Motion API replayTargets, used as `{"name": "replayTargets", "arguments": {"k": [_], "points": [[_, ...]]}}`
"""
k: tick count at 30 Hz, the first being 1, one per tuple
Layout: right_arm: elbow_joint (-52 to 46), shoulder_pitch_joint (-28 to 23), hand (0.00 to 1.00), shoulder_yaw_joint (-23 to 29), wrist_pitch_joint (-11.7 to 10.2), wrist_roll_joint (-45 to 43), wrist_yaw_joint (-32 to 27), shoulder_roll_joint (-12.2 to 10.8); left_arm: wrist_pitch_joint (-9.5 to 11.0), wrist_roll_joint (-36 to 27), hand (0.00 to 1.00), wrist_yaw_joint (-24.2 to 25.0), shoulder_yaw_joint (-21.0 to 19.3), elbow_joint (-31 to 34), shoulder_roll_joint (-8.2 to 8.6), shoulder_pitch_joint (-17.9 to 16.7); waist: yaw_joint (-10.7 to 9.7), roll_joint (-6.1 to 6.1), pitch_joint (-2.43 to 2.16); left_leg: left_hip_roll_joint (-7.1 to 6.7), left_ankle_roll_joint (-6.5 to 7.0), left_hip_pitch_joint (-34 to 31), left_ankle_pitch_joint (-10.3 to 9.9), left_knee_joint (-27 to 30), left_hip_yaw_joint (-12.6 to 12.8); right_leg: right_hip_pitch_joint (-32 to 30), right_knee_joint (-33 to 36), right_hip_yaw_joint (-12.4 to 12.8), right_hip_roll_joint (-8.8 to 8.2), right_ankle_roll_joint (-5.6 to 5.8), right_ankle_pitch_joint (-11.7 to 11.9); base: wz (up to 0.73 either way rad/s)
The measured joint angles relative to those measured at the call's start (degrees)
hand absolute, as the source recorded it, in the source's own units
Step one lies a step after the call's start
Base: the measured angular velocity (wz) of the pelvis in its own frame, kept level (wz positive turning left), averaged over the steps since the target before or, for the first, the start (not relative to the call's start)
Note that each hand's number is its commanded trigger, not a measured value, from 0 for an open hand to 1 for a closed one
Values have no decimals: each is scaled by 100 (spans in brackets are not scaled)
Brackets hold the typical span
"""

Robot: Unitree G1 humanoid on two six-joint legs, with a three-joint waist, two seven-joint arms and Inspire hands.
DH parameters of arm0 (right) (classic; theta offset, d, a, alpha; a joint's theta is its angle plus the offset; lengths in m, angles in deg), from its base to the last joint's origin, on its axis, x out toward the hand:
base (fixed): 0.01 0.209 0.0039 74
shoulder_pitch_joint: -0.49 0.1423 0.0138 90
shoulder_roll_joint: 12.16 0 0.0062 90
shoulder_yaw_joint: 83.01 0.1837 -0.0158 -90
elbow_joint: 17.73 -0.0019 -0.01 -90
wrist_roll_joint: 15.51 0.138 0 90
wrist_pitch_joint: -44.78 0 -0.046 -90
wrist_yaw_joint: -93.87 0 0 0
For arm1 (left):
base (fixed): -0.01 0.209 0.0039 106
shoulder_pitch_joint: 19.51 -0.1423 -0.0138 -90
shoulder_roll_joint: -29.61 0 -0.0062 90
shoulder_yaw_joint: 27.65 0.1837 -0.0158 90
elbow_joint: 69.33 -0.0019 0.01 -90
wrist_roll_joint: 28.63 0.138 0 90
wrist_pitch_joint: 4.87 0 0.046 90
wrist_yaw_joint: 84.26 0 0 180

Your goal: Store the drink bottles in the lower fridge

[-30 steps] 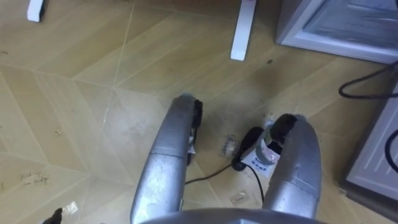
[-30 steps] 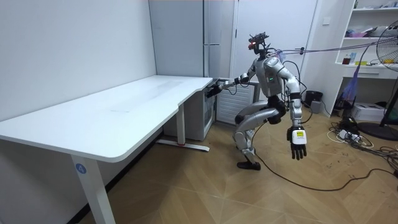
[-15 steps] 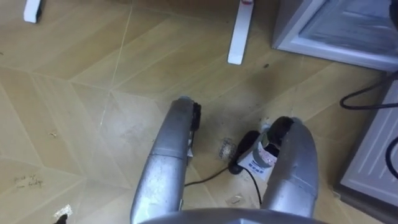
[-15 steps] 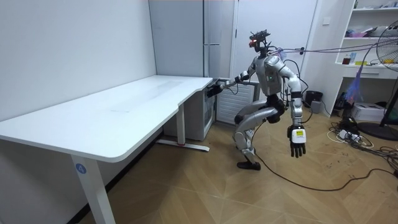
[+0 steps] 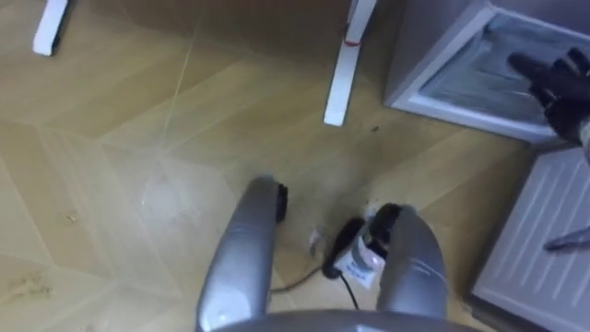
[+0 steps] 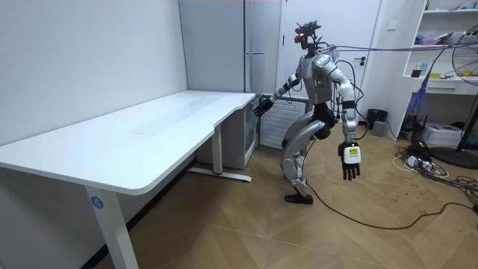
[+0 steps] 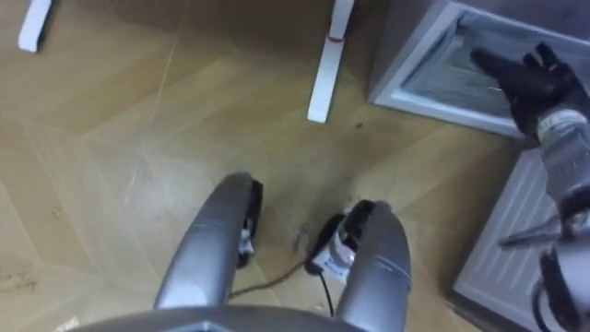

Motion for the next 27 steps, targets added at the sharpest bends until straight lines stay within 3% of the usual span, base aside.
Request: {"name": "replayTargets", "arguments": {"k": [3,9,11,15,20,23,27], "points": [[341,-401,0,-48,68,-756,328,-11,165,95,0,8,-18,-121,113,292,89,107,-18,66,24,477,3,-373,22,504,-499,-31,153,135,98,-9],[459,-1005,0,22,99,-1765,634,-201,222,289,0,18,-73,-287,467,394,57,241,-79,104,136,1182,143,-1197,225,1116,-1313,-11,254,242,356,-13],[393,-1321,0,30,103,-2176,647,-482,231,508,0,-8,-145,-530,645,564,51,242,-113,82,147,1534,244,-1631,326,1383,-1655,43,291,301,441,-8],[392,-1762,0,240,111,-2569,629,-1149,275,651,0,-67,-197,-593,858,681,-118,305,-129,79,107,2240,406,-2308,341,2085,-2289,-29,393,358,564,1],[340,-2318,0,408,102,-2562,551,-1601,312,1032,0,-385,-315,-659,1170,671,-260,271,-151,67,92,3311,647,-3369,550,3021,-3130,-31,493,457,725,-7],[308,-2594,0,472,81,-2525,415,-1947,307,1244,0,-443,-270,-666,1207,634,-424,228,-174,76,35,3891,794,-3876,567,3559,-3587,-37,622,496,808,-2],[199,-2832,0,481,82,-2537,353,-2157,290,1611,0,-648,-527,-664,1402,633,-489,214,-200,80,9,4432,881,-4268,614,4017,-3900,-30,703,527,861,-7]]}}
